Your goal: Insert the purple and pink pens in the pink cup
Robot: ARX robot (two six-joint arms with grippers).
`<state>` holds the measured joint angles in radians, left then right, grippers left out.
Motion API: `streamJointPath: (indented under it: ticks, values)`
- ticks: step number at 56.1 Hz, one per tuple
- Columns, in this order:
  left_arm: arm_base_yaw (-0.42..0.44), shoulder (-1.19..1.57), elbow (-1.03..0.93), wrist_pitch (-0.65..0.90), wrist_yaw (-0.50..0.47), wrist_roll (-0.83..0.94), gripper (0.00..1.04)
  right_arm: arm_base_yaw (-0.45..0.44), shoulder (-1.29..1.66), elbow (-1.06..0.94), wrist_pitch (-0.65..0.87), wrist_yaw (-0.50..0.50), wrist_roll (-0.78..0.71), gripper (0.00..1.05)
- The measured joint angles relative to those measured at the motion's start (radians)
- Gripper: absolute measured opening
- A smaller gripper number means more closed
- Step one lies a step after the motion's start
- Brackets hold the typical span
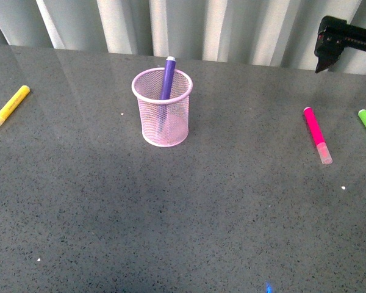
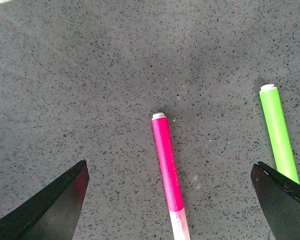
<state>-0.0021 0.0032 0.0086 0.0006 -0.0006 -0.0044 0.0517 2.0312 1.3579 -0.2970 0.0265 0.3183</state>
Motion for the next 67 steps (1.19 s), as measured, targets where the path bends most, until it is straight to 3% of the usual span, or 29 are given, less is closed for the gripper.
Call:
streamJointPath:
  ticks: [67]
  values:
    - [0.0, 0.0, 0.0, 0.0, 0.0, 0.0, 0.98, 0.029, 0.262, 0.143, -0.003, 0.018, -0.027, 0.98]
